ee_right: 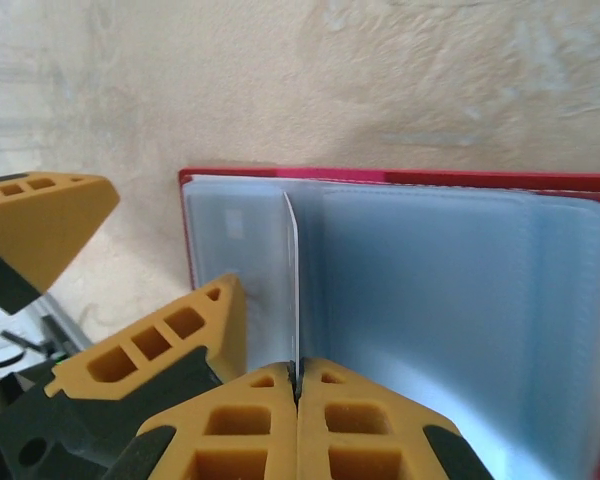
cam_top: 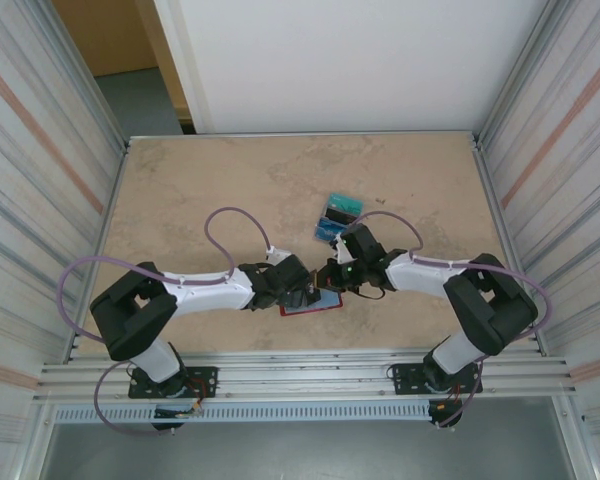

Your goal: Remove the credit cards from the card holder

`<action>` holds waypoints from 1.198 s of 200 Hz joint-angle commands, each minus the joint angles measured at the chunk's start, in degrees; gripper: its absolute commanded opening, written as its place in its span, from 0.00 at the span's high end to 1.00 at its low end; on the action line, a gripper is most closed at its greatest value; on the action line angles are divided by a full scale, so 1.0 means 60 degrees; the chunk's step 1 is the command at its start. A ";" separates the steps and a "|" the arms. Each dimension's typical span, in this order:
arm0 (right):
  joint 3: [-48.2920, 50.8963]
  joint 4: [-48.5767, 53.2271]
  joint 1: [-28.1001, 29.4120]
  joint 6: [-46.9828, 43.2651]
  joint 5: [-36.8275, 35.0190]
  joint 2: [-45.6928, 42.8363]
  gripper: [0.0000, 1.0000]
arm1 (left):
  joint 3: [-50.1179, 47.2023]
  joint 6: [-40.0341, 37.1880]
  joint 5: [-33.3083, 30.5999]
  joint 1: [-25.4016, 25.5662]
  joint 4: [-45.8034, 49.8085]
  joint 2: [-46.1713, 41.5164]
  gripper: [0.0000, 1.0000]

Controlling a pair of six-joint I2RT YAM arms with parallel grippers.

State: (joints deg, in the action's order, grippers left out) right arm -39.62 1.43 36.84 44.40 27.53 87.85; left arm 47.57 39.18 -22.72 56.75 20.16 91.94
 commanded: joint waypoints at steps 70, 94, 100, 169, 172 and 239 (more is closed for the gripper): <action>-0.1554 0.3220 -0.0017 -0.2237 -0.1761 -0.1462 0.97 | 0.0523 -0.0794 -0.0968 -0.0040 0.0337 -0.1168 0.01; -0.2062 0.3742 -0.0141 -0.2959 -0.2298 -0.1539 0.97 | 0.0516 -0.0958 -0.1226 -0.0040 0.0092 -0.1388 0.01; -0.2224 0.3870 -0.0185 -0.3174 -0.2511 -0.1532 0.98 | 0.0522 -0.0977 -0.1272 -0.0041 0.0036 -0.1432 0.01; -0.4115 0.4493 -0.0992 -0.5744 -0.3107 -0.0951 1.00 | 0.0269 -0.0993 -0.1669 -0.0054 -0.0496 -0.1883 0.01; -0.4188 0.4493 -0.1015 -0.5814 -0.3116 -0.0918 1.00 | 0.0254 -0.0993 -0.1674 -0.0054 -0.0514 -0.1906 0.01; -0.5836 0.4903 -0.1517 -0.8197 -0.3464 0.0452 1.00 | -0.0310 -0.1109 -0.1604 -0.0140 -0.1264 -0.2543 0.01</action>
State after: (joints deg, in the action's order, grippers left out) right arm -71.22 27.70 28.71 3.70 8.10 87.50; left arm 47.18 34.00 -30.61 56.58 14.92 79.40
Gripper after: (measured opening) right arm 0.058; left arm 0.987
